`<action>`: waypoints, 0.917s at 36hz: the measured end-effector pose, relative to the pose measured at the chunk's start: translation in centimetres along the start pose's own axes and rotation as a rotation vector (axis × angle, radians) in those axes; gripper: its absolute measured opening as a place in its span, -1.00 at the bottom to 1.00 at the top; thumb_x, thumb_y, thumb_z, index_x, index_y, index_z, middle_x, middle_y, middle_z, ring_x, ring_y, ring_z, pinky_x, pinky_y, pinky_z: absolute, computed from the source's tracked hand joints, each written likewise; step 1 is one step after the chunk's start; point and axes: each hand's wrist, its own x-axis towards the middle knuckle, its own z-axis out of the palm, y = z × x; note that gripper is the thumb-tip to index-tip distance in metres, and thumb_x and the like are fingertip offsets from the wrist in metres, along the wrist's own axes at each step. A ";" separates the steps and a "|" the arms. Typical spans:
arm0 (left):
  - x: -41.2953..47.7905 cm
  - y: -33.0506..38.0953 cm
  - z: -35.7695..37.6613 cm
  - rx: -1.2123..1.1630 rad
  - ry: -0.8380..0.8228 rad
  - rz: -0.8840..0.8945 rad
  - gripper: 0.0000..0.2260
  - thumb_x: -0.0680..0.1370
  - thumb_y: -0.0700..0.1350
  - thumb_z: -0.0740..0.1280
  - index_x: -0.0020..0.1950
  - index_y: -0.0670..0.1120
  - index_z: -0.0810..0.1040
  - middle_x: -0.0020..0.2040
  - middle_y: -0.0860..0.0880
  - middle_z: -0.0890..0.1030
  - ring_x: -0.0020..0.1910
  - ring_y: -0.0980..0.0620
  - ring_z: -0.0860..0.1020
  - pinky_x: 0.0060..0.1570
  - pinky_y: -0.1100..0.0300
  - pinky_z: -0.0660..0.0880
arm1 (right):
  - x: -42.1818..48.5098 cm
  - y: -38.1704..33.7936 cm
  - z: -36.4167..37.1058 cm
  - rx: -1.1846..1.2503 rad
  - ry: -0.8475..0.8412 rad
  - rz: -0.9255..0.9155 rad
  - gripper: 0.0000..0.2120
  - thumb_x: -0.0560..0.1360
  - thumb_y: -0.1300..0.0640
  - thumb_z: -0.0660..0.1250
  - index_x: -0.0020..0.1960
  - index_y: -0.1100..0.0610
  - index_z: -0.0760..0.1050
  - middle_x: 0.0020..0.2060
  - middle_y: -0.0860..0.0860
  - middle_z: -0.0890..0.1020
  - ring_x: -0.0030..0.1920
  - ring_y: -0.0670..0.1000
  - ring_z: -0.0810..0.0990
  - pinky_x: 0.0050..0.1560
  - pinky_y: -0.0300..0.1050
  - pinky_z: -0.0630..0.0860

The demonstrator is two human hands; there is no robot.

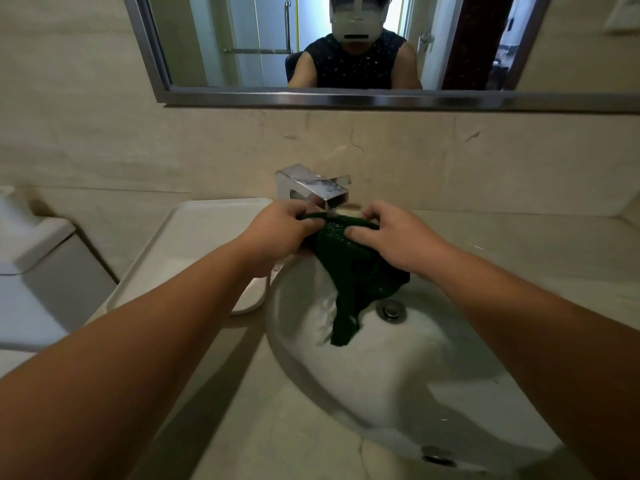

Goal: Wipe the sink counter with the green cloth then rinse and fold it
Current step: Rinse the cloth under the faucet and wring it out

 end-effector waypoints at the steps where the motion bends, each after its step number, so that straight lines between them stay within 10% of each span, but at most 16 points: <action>1: -0.1 -0.3 -0.1 -0.074 0.020 -0.019 -0.88 0.67 -0.26 0.34 0.09 -0.19 0.68 0.03 -0.27 0.72 0.08 -0.25 0.72 0.07 -0.07 0.71 | 0.0 0.3 0.0 -0.049 -0.052 -0.004 -0.75 0.55 -0.09 0.45 0.10 0.04 0.54 -0.17 -0.05 0.60 -0.15 0.04 0.60 -0.26 -0.09 0.43; 19: -1.2 -0.6 -1.5 -0.383 0.318 -0.111 -0.81 0.68 -0.20 0.25 0.20 -0.20 0.61 0.03 -0.25 0.67 -0.02 -0.17 0.70 -0.23 0.09 0.66 | -0.3 2.1 -1.1 -0.521 -0.345 0.113 -0.91 0.52 0.23 0.34 -0.03 0.07 0.57 -0.15 0.10 0.63 -0.08 0.15 0.60 -0.25 -0.09 0.40; 33: -1.7 -0.6 -0.3 -0.322 0.098 -0.204 -0.82 0.68 -0.11 0.28 0.19 -0.12 0.63 0.08 -0.25 0.67 0.02 -0.17 0.67 -0.15 0.06 0.61 | 0.2 -1.4 -0.2 -0.042 -0.037 0.278 -0.77 0.50 0.01 0.44 -0.07 0.19 0.65 -0.16 0.18 0.70 -0.12 0.19 0.69 -0.11 0.09 0.66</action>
